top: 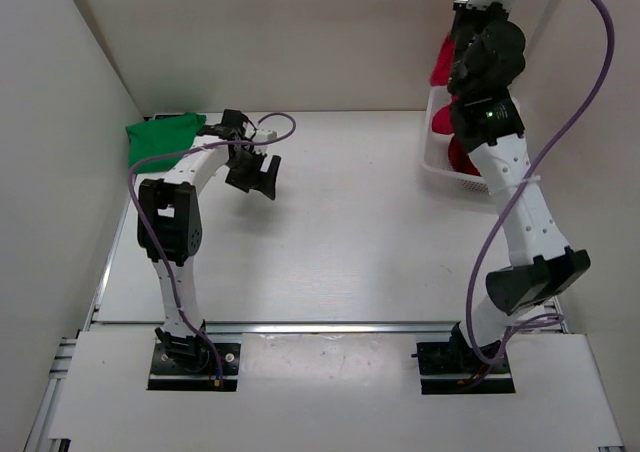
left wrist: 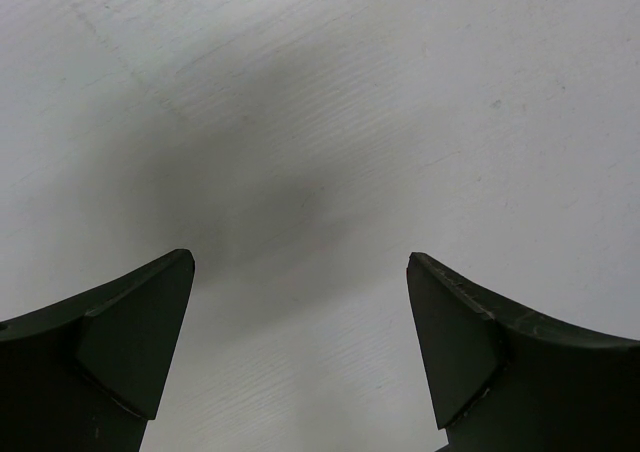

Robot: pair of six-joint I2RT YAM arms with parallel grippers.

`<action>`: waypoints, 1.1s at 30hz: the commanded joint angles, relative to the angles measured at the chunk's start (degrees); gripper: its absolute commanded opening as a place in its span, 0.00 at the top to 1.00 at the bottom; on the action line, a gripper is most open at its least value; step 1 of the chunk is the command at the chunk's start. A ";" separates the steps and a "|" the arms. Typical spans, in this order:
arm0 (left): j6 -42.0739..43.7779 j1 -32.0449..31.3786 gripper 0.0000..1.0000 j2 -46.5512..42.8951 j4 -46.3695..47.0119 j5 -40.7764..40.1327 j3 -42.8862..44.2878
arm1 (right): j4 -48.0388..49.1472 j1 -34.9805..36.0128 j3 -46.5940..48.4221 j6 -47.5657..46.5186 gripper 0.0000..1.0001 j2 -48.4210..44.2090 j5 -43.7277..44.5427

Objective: Fold and stack the t-shirts
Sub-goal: Grab crumpled tshirt from bin with the right arm, then move the tshirt to the center of the board

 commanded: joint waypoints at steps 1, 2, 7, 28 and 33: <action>-0.15 1.20 0.01 -6.90 0.83 -1.27 0.79 | 19.12 7.54 1.97 -9.39 1.00 -4.86 -1.82; -0.41 1.55 0.01 -7.34 1.01 -1.71 0.53 | 20.86 8.97 2.07 -9.29 1.00 -6.18 -4.44; -1.38 5.41 0.02 -8.31 1.18 -2.42 0.96 | 25.71 22.50 3.56 -11.32 1.00 -9.43 -13.33; -0.60 13.34 0.02 -10.51 1.45 -6.20 1.85 | -19.79 8.20 -13.31 32.28 0.10 5.15 -29.94; 0.72 8.78 0.02 -11.21 1.36 -4.44 -1.31 | -22.71 8.10 -17.87 27.20 0.09 5.24 -33.91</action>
